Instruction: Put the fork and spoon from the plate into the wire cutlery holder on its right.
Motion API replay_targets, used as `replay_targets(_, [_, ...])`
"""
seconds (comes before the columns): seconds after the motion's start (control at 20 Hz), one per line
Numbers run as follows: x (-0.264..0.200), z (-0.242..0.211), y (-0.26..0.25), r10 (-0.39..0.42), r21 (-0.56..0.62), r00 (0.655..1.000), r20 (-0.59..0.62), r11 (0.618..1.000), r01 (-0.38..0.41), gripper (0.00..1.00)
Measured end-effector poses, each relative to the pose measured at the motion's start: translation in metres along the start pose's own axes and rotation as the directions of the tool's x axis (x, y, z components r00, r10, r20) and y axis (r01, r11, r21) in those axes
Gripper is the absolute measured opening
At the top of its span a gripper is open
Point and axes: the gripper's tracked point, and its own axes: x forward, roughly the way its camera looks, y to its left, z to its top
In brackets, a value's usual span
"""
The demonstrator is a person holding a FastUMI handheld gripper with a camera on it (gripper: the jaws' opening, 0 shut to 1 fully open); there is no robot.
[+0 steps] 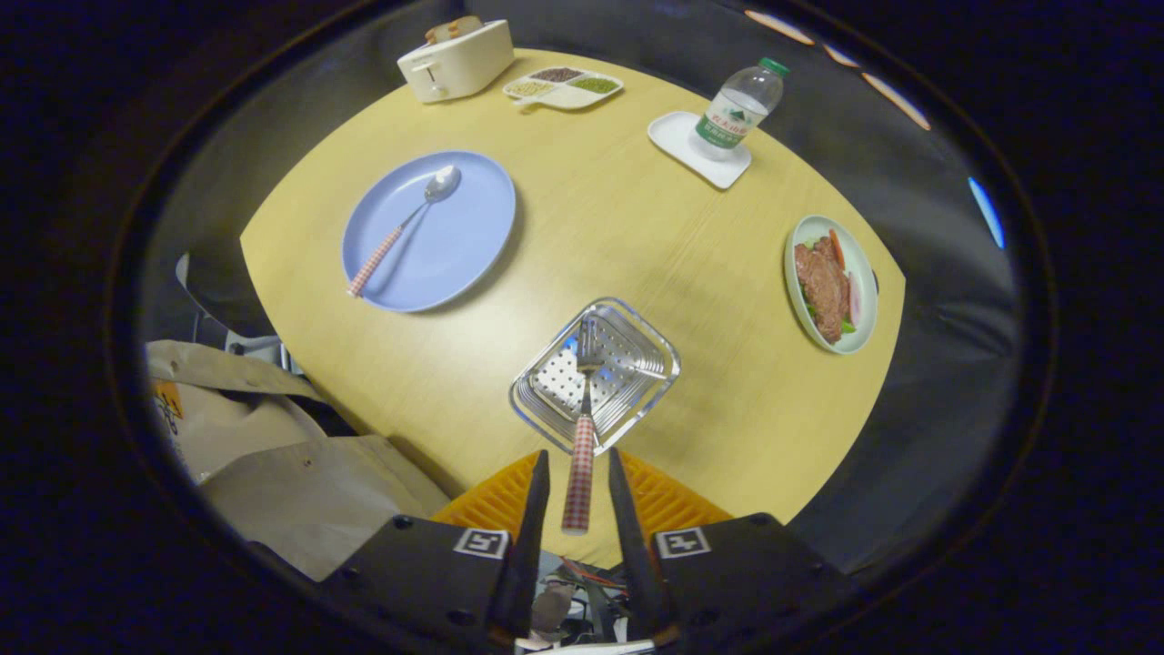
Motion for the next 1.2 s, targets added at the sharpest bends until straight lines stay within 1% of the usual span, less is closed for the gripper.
replay_targets(0.1, [-0.007, 0.014, 0.003, 0.002, 0.054, 0.997, 0.082, 0.999, -0.006, 0.79])
replay_targets(0.2, [-0.017, 0.03, 0.017, 0.01, 0.108, 0.983, 0.181, 0.994, -0.03, 1.0])
replay_targets(0.3, [-0.025, 0.05, 0.026, -0.015, 0.148, 0.957, 0.29, 0.989, -0.029, 1.0])
replay_targets(0.45, [-0.036, 0.081, 0.042, -0.076, 0.202, 0.892, 0.446, 0.979, -0.017, 1.0])
replay_targets(0.6, [-0.037, 0.099, 0.069, -0.115, 0.246, 0.831, 0.544, 0.969, -0.026, 1.0])
replay_targets(0.7, [-0.031, 0.105, 0.09, -0.131, 0.269, 0.812, 0.569, 0.962, -0.033, 1.0])
replay_targets(0.8, [-0.02, 0.111, 0.107, -0.15, 0.28, 0.801, 0.58, 0.96, -0.023, 1.0])
replay_targets(0.95, [-0.001, 0.12, 0.142, -0.128, 0.265, 0.799, 0.587, 0.963, -0.04, 1.0])
replay_targets(1.2, [0.042, 0.129, 0.183, -0.098, 0.219, 0.831, 0.547, 0.975, -0.029, 1.0])
